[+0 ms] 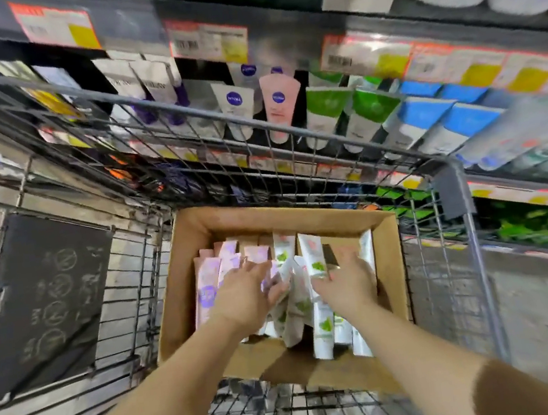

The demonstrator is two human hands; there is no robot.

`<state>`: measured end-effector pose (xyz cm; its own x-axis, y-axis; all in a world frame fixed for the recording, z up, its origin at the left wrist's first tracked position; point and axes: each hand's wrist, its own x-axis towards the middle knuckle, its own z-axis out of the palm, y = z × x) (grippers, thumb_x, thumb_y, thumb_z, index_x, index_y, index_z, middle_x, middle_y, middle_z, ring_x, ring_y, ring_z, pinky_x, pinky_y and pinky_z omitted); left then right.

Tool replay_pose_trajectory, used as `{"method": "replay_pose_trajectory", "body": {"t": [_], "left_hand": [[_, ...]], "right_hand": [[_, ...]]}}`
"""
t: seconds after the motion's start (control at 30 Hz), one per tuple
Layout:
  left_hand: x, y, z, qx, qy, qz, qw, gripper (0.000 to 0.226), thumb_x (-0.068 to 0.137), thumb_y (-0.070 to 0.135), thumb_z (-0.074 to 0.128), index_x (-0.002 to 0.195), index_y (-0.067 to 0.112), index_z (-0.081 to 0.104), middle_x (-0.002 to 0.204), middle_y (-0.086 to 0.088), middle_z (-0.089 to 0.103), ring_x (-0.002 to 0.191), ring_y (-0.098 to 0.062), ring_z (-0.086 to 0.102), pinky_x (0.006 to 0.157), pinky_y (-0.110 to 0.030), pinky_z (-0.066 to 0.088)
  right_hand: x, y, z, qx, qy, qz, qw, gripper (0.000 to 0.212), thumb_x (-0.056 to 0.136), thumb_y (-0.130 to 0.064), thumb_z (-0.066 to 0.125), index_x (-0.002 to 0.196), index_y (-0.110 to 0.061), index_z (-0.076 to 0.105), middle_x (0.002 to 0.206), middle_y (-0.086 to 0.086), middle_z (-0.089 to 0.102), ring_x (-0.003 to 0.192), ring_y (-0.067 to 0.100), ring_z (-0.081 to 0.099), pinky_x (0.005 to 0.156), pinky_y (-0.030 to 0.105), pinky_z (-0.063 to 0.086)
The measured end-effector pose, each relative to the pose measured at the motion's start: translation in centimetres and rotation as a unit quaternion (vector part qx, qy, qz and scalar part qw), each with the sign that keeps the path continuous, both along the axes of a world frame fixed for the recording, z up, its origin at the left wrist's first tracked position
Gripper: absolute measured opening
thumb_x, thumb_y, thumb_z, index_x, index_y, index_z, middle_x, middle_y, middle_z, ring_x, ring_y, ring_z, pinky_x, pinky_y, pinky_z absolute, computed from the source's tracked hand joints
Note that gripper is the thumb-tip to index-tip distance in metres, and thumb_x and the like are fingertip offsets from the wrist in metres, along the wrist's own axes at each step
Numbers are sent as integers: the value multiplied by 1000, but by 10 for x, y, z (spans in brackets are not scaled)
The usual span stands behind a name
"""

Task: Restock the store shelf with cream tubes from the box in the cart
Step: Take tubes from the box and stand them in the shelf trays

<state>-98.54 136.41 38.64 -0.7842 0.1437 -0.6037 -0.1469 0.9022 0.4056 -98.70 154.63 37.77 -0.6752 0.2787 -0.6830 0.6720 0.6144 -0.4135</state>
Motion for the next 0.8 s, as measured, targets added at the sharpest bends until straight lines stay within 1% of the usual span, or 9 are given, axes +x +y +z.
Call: {"method": "replay_pose_trajectory", "body": {"t": [0.03, 0.13, 0.2, 0.27, 0.37, 0.43, 0.53, 0.7, 0.8], "left_hand": [[1, 4, 4, 59, -57, 73, 994, 64, 93, 55, 52, 145, 18, 43, 144, -5, 52, 130, -25, 49, 101, -31, 41], [5, 15, 16, 240, -199, 236, 920, 47, 91, 48, 61, 121, 12, 63, 116, -8, 69, 102, -22, 67, 83, -36, 56], [7, 14, 21, 279, -211, 267, 898, 26, 93, 31, 64, 110, 11, 68, 102, -8, 73, 85, -18, 68, 72, -32, 57], [8, 7, 20, 286, -210, 295, 887, 18, 94, 24, 63, 107, 12, 67, 100, -9, 74, 80, -19, 67, 68, -30, 55], [8, -10, 12, 285, -206, 310, 883, 18, 94, 23, 64, 109, 14, 65, 104, -9, 74, 86, -24, 71, 71, -35, 56], [9, -19, 7, 278, -197, 301, 891, 19, 94, 23, 63, 111, 15, 63, 105, -8, 73, 92, -27, 72, 77, -41, 58], [14, -29, 4, 263, -190, 293, 899, 15, 95, 21, 61, 111, 18, 61, 106, -7, 72, 92, -25, 70, 72, -33, 54], [23, -41, -1, 243, -195, 285, 906, 21, 92, 24, 65, 112, 17, 61, 107, -12, 71, 92, -30, 68, 75, -36, 52], [22, -40, 4, 244, -192, 275, 910, 20, 92, 22, 66, 110, 15, 61, 108, -17, 69, 90, -29, 67, 74, -40, 52]], "right_hand": [[7, -4, 7, -26, 13, 2, 1000, 78, 84, -26, 71, 148, -19, 28, 114, 0, 65, 89, 16, 58, 65, 22, 47], [23, -16, 20, -112, 48, 19, 992, 79, 81, -20, 73, 147, -27, 30, 109, -8, 63, 84, 10, 62, 74, 27, 54], [30, -16, 20, -162, 23, 47, 985, 79, 80, -19, 75, 145, -31, 32, 115, -10, 60, 84, 8, 62, 77, 25, 54], [35, -9, 16, -142, -28, 74, 987, 76, 80, -26, 77, 143, -26, 36, 123, -7, 57, 104, 14, 61, 83, 21, 50], [46, 2, 2, 47, -136, 195, 970, 74, 81, -44, 72, 140, -16, 38, 132, 2, 53, 118, 24, 55, 81, 29, 46], [54, -2, -8, 110, -155, 199, 961, 68, 83, -46, 70, 135, -15, 41, 129, 3, 54, 114, 24, 58, 72, 29, 46], [60, -16, -20, 167, -120, 164, 965, 50, 81, -35, 74, 121, -16, 51, 116, 2, 61, 106, 22, 63, 68, 29, 50], [67, -28, -33, 149, -120, 24, 981, 32, 73, -24, 74, 101, -17, 61, 104, 3, 64, 95, 24, 64, 74, 31, 56], [64, -27, -32, 111, -83, 10, 990, 31, 77, -29, 73, 101, -17, 58, 103, 3, 60, 90, 23, 57, 67, 29, 49]]}}
